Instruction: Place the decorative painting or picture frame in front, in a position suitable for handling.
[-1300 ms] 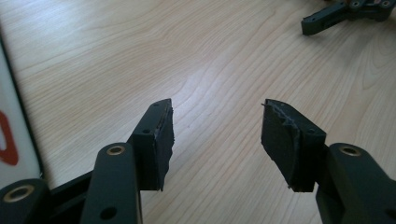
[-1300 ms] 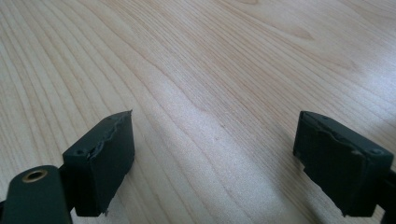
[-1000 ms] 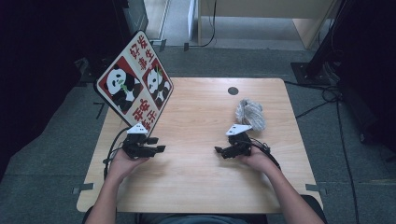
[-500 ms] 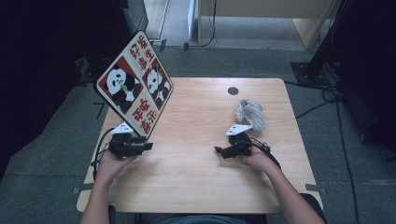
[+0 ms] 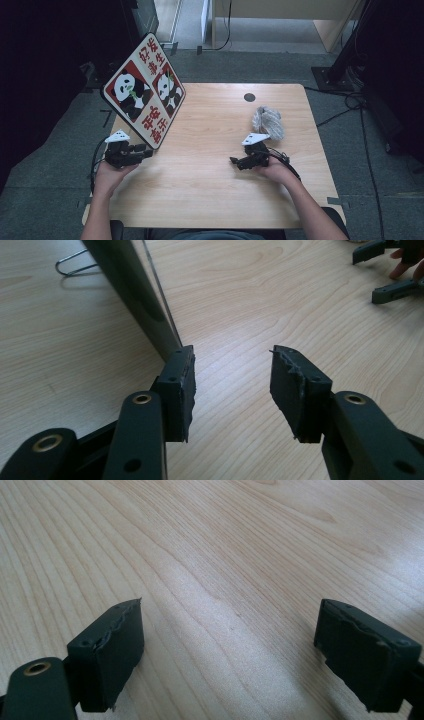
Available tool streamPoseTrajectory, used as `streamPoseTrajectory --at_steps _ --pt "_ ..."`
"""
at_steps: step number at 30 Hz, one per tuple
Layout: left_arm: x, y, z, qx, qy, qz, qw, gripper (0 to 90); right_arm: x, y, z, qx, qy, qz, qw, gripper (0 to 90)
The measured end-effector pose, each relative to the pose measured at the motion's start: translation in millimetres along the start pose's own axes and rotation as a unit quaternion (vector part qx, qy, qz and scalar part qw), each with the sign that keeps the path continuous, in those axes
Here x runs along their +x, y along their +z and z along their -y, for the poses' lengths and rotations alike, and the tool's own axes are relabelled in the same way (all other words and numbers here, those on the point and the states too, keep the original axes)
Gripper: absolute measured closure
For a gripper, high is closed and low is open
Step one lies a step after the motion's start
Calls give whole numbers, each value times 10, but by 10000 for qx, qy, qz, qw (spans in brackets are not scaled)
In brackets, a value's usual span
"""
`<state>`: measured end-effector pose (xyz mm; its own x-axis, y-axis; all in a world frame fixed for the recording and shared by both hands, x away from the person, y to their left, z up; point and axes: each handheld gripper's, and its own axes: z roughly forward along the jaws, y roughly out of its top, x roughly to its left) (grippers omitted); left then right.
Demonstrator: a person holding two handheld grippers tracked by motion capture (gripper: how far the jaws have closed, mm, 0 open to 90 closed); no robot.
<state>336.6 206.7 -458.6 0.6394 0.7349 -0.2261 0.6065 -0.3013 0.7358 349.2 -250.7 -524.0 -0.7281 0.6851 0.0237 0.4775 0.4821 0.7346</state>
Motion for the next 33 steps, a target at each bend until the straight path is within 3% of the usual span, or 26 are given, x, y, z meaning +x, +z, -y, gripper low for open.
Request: streamPoseTrajectory --at_steps 6,9,20,33 --pt "81 -21 2 6 -218 -17 9998 569 0 0 0 0 -4 1 10000 127" --pt "69 -45 -42 42 -108 -23 9999 575 -1 0 0 2 -7 -2 10000 127" --pt "216 -215 -95 -218 -246 -55 9994 576 0 -1 1 6 -3 -1 10000 127" --pt "334 -407 -489 -312 -377 -111 9987 565 1 0 1 0 1 0 10000 127"
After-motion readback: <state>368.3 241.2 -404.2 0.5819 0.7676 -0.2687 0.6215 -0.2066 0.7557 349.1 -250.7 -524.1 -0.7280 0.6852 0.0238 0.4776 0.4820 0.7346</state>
